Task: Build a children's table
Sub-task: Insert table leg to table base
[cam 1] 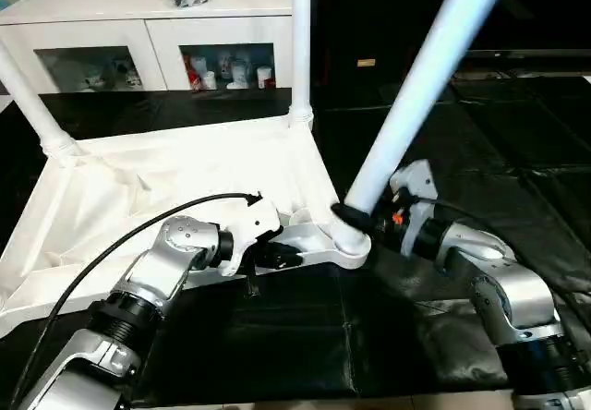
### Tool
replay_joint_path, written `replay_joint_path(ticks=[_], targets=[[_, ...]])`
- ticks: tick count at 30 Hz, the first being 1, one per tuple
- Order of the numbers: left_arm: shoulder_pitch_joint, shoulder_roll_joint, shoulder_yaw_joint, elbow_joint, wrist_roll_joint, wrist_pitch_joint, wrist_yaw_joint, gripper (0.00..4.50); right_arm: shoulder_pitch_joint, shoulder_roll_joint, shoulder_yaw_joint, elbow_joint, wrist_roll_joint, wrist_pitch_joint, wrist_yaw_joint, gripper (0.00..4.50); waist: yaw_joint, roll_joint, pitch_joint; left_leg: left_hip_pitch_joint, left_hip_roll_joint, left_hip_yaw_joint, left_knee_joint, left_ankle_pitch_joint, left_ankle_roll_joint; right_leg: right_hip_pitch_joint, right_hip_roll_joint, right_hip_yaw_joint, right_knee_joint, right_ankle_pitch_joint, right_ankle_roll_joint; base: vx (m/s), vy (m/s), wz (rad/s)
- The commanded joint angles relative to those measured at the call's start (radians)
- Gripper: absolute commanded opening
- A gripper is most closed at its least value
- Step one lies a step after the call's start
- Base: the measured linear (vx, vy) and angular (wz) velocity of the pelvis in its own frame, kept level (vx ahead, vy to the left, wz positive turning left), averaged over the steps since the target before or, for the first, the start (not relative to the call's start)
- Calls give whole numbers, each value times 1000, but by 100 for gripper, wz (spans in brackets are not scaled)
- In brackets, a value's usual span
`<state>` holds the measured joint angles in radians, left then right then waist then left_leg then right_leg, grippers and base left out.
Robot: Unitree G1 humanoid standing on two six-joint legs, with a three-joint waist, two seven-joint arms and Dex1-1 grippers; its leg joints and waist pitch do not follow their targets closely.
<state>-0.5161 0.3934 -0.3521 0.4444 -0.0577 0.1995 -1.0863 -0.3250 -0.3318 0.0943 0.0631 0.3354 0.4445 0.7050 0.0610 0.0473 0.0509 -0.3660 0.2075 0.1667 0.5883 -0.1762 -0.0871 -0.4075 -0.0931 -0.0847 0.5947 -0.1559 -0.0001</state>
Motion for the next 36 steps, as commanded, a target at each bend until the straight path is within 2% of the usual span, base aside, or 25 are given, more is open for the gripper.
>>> replay_joint_path(ticks=[1,13,15,18,19,20,21,22,23,27,29,31,32,33,34,35,36], targets=[[1,4,-4,30,23,17,13,0,-7,-8,10,3,-11,3,10,191,3,-9,-63,4,7,1,-72,-283,13,49,-42,36,-90,-451,-121,0,0,0],[-13,-1,5,38,11,25,-4,0,-41,-17,46,94,-40,-16,71,191,-1,-12,-63,4,7,2,-70,-283,21,48,-43,35,-90,-451,-131,0,0,0],[-13,1,2,33,11,24,-11,0,-51,-12,50,119,-43,-27,81,191,-2,-16,-63,4,7,1,-71,-288,22,48,-43,35,-91,-457,-130,0,0,0],[-15,2,-1,33,15,20,-14,0,-71,-4,61,158,-42,-32,108,191,-7,-15,-62,3,6,0,-71,-300,22,49,-43,32,-92,-476,-127,0,0,0],[-16,2,-2,33,16,19,-14,0,-74,-4,66,166,-45,-36,114,191,-9,-20,-62,4,7,1,-70,-304,23,47,-43,33,-94,-484,-125,0,0,0],[-17,2,-2,33,17,18,-15,0,-78,-5,71,174,-48,-39,120,191,-9,-16,-61,5,7,0,-71,-306,22,46,-44,33,-94,-491,-125,0,0,0],[-17,2,-2,33,17,18,-15,0,-78,-5,71,176,-49,-39,121,191,-9,-17,-61,5,7,0,-71,-306,22,46,-43,33,-95,-493,-123,0,0,0],[-18,2,-2,31,18,20,-16,0,-84,-7,78,189,-54,-45,133,191,-9,-22,-62,4,7,0,-71,-304,23,47,-43,33,-94,-493,-120,0,0,0],[-18,4,-3,26,18,21,-18,0,-90,-5,80,204,-55,-47,142,191,-9,-20,-62,4,7,0,-71,-303,23,46,-44,33,-94,-494,-121,0,0,0],[-19,6,-3,17,19,24,-25,0,-110,14,54,256,-36,-50,150,191,-12,-17,-63,6,8,-1,-72,-314,22,44,-44,33,-93,-489,-130,0,0,0],[-20,4,1,15,17,27,-28,0,-113,31,8,284,1,-39,142,191,-13,-14,-64,8,9,-2,-72,-326,19,44,-44,33,-94,-482,-134,0,0,0],[-20,3,2,14,16,28,-29,0,-113,34,-3,291,8,-38,140,191,-14,-17,-64,7,9,-2,-73,-332,18,45,-43,32,-93,-473,-140,0,0,0],[-21,2,6,13,13,30,-31,0,-106,38,-26,308,21,-43,134,191,-13,-6,-65,8,9,-4,-74,-333,15,46,-44,32,-91,-461,-147,0,0,0],[-21,2,9,13,10,32,-33,0,-97,43,-45,319,32,-48,127,191,-14,-6,-64,7,9,-3,-74,-338,15,46,-43,32,-93,-456,-148,0,0,0],[-22,2,10,14,8,34,-34,0,-93,45,-53,321,37,-48,125,191,-15,-9,-65,9,9,-3,-74,-347,14,45,-43,31,-93,-452,-153,0,0,0],[-24,0,16,15,0,39,-36,0,-72,53,-82,327,59,-49,114,191,-13,-2,-65,9,9,-3,-74,-349,13,46,-43,32,-93,-444,-157,0,0,0],[-24,0,17,15,-1,40,-36,0,-69,54,-85,326,62,-48,114,191,-13,-2,-65,9,9,-3,-74,-349,13,46,-43,32,-93,-444,-157,0,0,0]])
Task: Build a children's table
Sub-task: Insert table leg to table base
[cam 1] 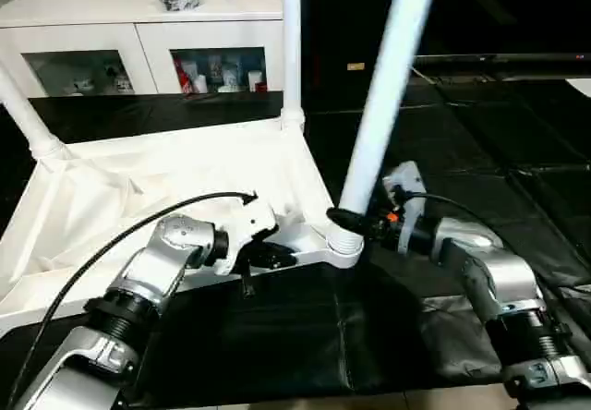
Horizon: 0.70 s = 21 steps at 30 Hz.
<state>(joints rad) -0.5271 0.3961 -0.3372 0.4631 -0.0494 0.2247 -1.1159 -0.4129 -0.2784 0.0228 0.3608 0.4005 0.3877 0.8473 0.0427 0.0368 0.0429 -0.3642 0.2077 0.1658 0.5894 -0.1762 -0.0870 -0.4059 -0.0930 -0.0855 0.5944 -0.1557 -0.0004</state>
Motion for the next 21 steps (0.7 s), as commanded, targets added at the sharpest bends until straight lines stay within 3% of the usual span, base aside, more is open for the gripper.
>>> replay_joint_path(ticks=[1,2,6,7,8,11,16,17,21], targets=[[-15,-4,9,-2,-15,19,-6,0,36,6,-27,21,9,13,-28,191,5,10,-58,8,9,-3,-76,-355,11,46,-42,33,-91,-420,-166,0,0,0],[-16,-5,12,0,-16,20,-5,0,50,9,-30,14,11,8,-27,191,8,20,-59,8,10,-4,-77,-355,9,47,-42,33,-87,-401,-174,0,0,0],[-19,-5,17,5,-18,21,-3,0,94,15,-36,-10,13,-14,-22,191,9,16,-61,6,10,-3,-77,-347,13,50,-41,33,-84,-362,-188,0,0,0],[-22,-7,22,10,-19,22,0,0,124,21,-39,-29,16,-31,-21,191,12,25,-61,6,10,-2,-77,-342,14,51,-42,33,-84,-356,-190,0,0,0],[-27,-10,28,17,-18,22,6,0,161,26,-36,-51,14,-54,-21,191,14,27,-60,7,9,-2,-77,-349,15,49,-42,34,-86,-361,-189,0,0,0],[-32,-12,32,24,-14,21,8,0,196,24,-18,-65,-10,-92,-20,191,18,22,-61,3,9,-1,-78,-334,23,52,-42,33,-87,-365,-184,0,0,0],[-41,-15,39,35,-7,18,22,0,229,6,25,-68,-79,-179,-20,191,16,26,-55,7,6,-2,-78,-366,22,45,-44,29,-101,-496,-138,0,0,0],[-44,-18,42,40,-6,17,29,0,239,-8,52,-69,-112,-212,-7,191,15,22,-55,6,6,-2,-79,-366,23,44,-43,29,-104,-513,-125,0,0,0],[-45,-16,42,44,-6,13,31,0,234,-30,94,-69,-154,-227,13,191,14,23,-53,8,7,-5,-81,-377,27,42,-44,27,-108,-540,-111,0,0,0]])
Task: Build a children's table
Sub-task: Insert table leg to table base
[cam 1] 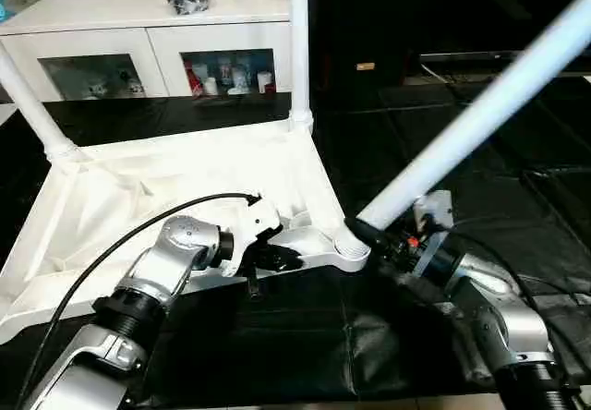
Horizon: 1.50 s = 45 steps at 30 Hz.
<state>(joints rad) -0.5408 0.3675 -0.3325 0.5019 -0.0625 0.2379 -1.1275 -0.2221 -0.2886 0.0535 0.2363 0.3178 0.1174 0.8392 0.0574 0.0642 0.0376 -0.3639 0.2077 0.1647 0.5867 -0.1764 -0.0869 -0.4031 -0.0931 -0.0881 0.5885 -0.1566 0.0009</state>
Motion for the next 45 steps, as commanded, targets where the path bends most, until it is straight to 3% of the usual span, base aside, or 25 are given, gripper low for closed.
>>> replay_joint_path(ticks=[1,3,6,7,11,13,15,20,27,38,43,45], targets=[[-31,13,37,4,7,0,43,0,38,-26,73,58,-80,40,26,191,-2,-5,-48,7,7,-4,-79,-380,28,39,-42,30,-102,-532,-114,0,0,0],[-29,17,36,2,9,-3,41,0,18,-47,110,65,-109,31,48,191,-3,-17,-48,5,8,-3,-80,-372,33,41,-42,30,-101,-520,-117,0,0,0],[-30,24,32,4,18,-11,40,0,-11,-67,144,75,-132,22,85,191,-3,-14,-48,4,9,-3,-81,-365,38,41,-44,31,-98,-511,-122,0,0,0],[-29,29,28,6,26,-18,40,0,-34,-79,168,86,-142,23,121,191,-4,-22,-48,4,9,-2,-80,-367,41,41,-43,31,-99,-519,-119,0,0,0],[-33,41,14,9,39,-29,27,0,-89,-92,214,127,-159,24,201,191,-5,-27,-48,5,9,-1,-77,-357,45,37,-46,31,-104,-542,-111,0,0,0],[-35,44,11,12,42,-33,22,0,-99,-94,224,139,-163,21,218,191,-5,-25,-48,5,10,-2,-80,-359,41,39,-45,31,-103,-532,-113,0,0,0],[-42,49,2,17,47,-47,5,0,-122,-93,237,165,-160,15,258,191,-6,-34,-50,2,11,-3,-81,-361,42,42,-45,30,-100,-517,-118,0,0,0],[-58,57,-31,22,63,-90,-53,0,-162,-86,251,233,-147,-7,347,191,-3,-36,-56,4,15,-1,-81,-339,49,43,-46,34,-90,-434,-156,0,0,0],[-90,53,-69,58,73,-140,-119,0,-160,-84,259,245,-127,-13,428,191,7,-35,-56,7,18,1,-84,-336,43,47,-46,35,-83,-389,-183,0,0,0],[-154,30,-80,183,113,-196,-103,0,-139,-70,257,234,-123,-25,466,191,9,-33,-47,27,16,-3,-89,-436,22,40,-49,31,-107,-549,-139,0,0,0],[-153,21,-42,200,100,-173,-54,0,-148,-23,202,275,-132,-36,334,191,4,-30,-44,26,12,-8,-89,-453,15,38,-52,25,-116,-620,-115,0,0,0],[-133,-1,16,139,40,-93,-18,0,-162,16,156,302,-122,-12,233,191,-2,-31,-40,28,9,-10,-89,-471,9,33,-50,21,-121,-655,-101,0,0,0]])
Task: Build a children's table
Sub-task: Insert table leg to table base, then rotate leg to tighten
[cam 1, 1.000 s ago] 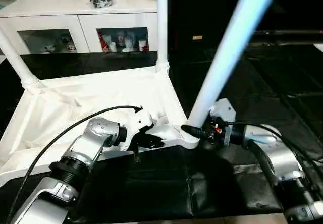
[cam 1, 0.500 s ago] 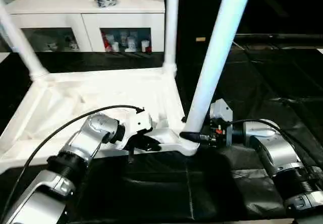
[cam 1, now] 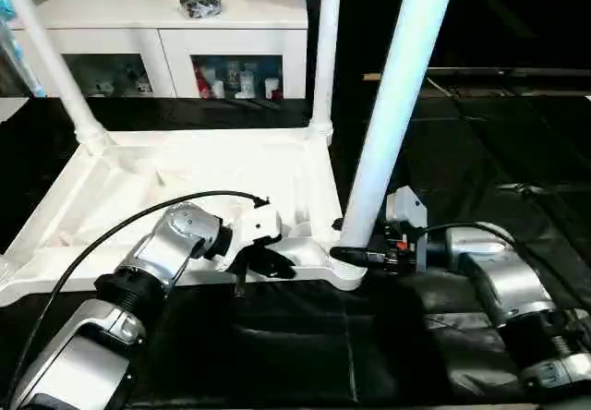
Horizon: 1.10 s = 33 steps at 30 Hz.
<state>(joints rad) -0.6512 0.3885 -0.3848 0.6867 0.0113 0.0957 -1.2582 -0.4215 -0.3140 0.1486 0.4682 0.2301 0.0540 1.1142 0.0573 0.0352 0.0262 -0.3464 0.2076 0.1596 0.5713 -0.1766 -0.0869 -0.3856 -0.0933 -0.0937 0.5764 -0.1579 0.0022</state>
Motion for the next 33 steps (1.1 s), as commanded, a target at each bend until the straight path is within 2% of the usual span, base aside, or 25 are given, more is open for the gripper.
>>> replay_joint_path(ticks=[1,2,3,4,5,6,7,8,9,10,11,12,13,14,15,16,19,20,21,22,23,25,26,27,33], targets=[[-19,-26,77,-56,-42,61,120,0,35,45,57,76,-39,50,-59,191,-6,-1,-30,12,8,-8,-71,-474,5,15,-53,24,-111,-668,-99,0,0,0],[-16,-30,86,-66,-51,74,128,0,32,50,52,82,-43,49,-79,191,-10,0,-29,11,7,-10,-72,-482,2,14,-50,20,-113,-679,-91,0,0,0],[23,-48,111,-151,-62,148,192,0,6,92,15,127,-56,53,-208,191,-13,1,-28,11,6,-11,-72,-491,3,13,-48,17,-116,-688,-84,0,0,0],[23,-48,111,-151,-62,148,192,0,6,92,15,127,-56,53,-208,191,-22,3,-27,8,10,-15,-76,-505,-6,14,-50,13,-112,-680,-88,0,0,0],[65,-79,138,-232,-62,229,278,0,-32,131,-13,189,-74,57,-327,191,-35,5,-28,3,12,-22,-77,-523,-18,19,-52,7,-106,-676,-85,0,0,0],[76,-90,146,-252,-62,252,302,0,-43,141,-17,208,-82,52,-356,191,-44,7,-22,-2,11,-23,-80,-536,-17,20,-48,0,-113,-685,-76,0,0,0],[87,-103,153,-274,-59,275,327,0,-57,152,-23,231,-95,39,-391,191,-55,10,-22,2,8,-27,-79,-573,-12,22,-45,-12,-125,-699,-57,0,0,0],[101,-119,160,-300,-52,299,362,0,-75,165,-29,257,-105,31,-429,191,-71,17,-22,-1,12,-34,-83,-599,-10,29,-47,-19,-123,-657,-64,0,0,0],[139,-159,157,-369,-4,353,449,0,-124,202,-47,328,-119,26,-536,191,-75,18,-22,-3,15,-38,-86,-616,-11,34,-48,-25,-122,-640,-66,0,0,0],[143,-162,156,-375,1,357,455,0,-128,205,-48,333,-119,26,-546,191,-93,19,-17,-14,19,-44,-96,-646,-10,47,-47,-34,-120,-608,-66,0,0,0],[167,-195,150,-426,24,396,496,0,-160,226,-58,378,-120,29,-600,191,-97,18,-16,-2,17,-45,-93,-682,-8,39,-46,-39,-131,-631,-54,0,0,0],[179,-217,145,-459,25,423,514,0,-179,238,-60,403,-123,25,-629,191,-100,20,-17,7,15,-44,-87,-683,-9,35,-52,-39,-133,-633,-59,0,0,0],[180,-219,145,-464,25,427,517,0,-181,239,-61,406,-123,24,-632,191,-109,19,-15,8,10,-43,-82,-670,-2,31,-54,-42,-139,-633,-67,0,0,0],[194,-250,139,-521,23,484,559,0,-215,264,-72,448,-120,25,-668,191,-115,9,-14,6,7,-42,-77,-653,5,33,-56,-51,-144,-653,-59,0,0,0],[191,-252,137,-527,27,493,577,0,-224,272,-75,459,-121,24,-675,191,-118,13,-14,2,7,-44,-77,-649,4,37,-59,-56,-142,-656,-56,0,0,0],[186,-253,136,-531,32,502,597,0,-232,280,-79,471,-123,22,-681,191,-123,13,-11,-1,7,-46,-78,-655,5,37,-60,-62,-145,-670,-42,0,0,0],[170,-242,143,-519,44,505,618,0,-241,291,-77,491,-133,16,-670,191,-132,18,-10,-5,9,-52,-82,-676,2,41,-63,-68,-142,-639,-44,0,0,0],[168,-239,144,-517,46,506,619,0,-241,293,-78,493,-132,17,-667,191,-134,16,-10,-2,7,-50,-80,-672,2,36,-65,-65,-144,-642,-48,0,0,0],[162,-230,151,-515,53,515,623,0,-246,298,-81,506,-126,21,-655,191,-134,20,-10,0,5,-50,-79,-668,2,34,-66,-64,-143,-643,-52,0,0,0],[161,-226,155,-517,54,521,623,0,-249,300,-81,513,-123,23,-648,191,-134,23,-11,-2,4,-49,-79,-661,2,34,-67,-61,-141,-637,-59,0,0,0],[161,-225,158,-520,54,526,622,0,-251,300,-82,518,-122,24,-644,191,-135,20,-11,-5,5,-50,-79,-657,2,35,-66,-61,-140,-634,-61,0,0,0],[165,-220,159,-529,53,542,627,0,-253,299,-71,530,-131,10,-600,191,-134,25,-11,-5,7,-50,-81,-655,0,35,-66,-57,-136,-614,-74,0,0,0],[166,-218,159,-531,52,545,628,0,-252,299,-70,533,-133,7,-594,191,-135,23,-11,-7,8,-50,-82,-655,0,36,-66,-56,-134,-603,-80,0,0,0],[166,-216,159,-531,51,546,628,0,-253,300,-73,535,-133,7,-593,226,-135,23,-12,-7,8,-50,-82,-654,0,36,-66,-55,-132,-599,-83,0,0,0],[161,-190,150,-510,58,512,617,0,-255,288,-77,539,-142,-16,-590,271,-130,26,-13,-3,8,-46,-81,-637,4,32,-66,-48,-131,-577,-105,0,0,0]])
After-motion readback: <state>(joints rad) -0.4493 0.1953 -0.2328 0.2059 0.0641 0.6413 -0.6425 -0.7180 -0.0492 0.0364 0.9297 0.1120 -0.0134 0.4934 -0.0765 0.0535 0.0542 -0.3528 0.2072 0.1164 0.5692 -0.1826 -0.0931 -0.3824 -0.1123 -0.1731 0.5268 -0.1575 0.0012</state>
